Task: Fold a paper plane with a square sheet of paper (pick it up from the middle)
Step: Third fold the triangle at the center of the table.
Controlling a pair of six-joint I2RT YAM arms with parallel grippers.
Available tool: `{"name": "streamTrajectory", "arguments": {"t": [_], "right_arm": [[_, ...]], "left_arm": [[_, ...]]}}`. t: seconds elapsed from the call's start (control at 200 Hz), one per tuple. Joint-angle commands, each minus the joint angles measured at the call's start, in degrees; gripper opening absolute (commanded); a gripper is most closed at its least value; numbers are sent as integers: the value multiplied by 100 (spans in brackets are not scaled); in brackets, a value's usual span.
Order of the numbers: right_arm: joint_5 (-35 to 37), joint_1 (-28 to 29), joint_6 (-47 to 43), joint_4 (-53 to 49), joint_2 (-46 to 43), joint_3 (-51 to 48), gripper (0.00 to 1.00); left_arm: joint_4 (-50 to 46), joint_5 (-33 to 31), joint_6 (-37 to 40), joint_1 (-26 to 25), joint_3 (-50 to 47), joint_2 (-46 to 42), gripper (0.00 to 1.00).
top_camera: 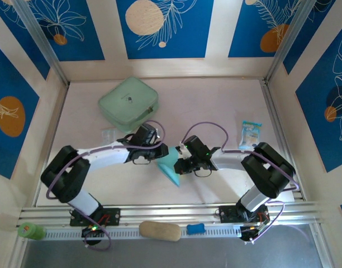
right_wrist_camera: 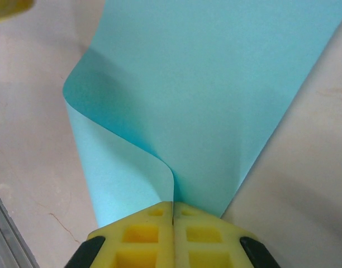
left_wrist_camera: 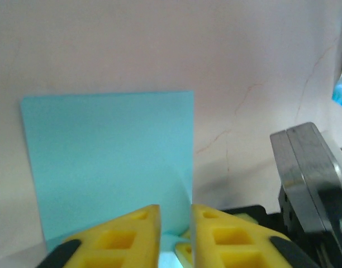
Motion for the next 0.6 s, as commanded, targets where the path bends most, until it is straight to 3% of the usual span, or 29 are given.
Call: {"name": "streamTrajectory", "arguments": {"t": [0.0, 0.595], "right_arm": [[120, -46, -79, -212, 145, -1, 5], [111, -56, -7, -224, 149, -31, 5]], "left_arm": [[125, 155, -342, -48, -401, -353, 14], [1387, 364, -1302, -676, -1068, -4, 6]]}}
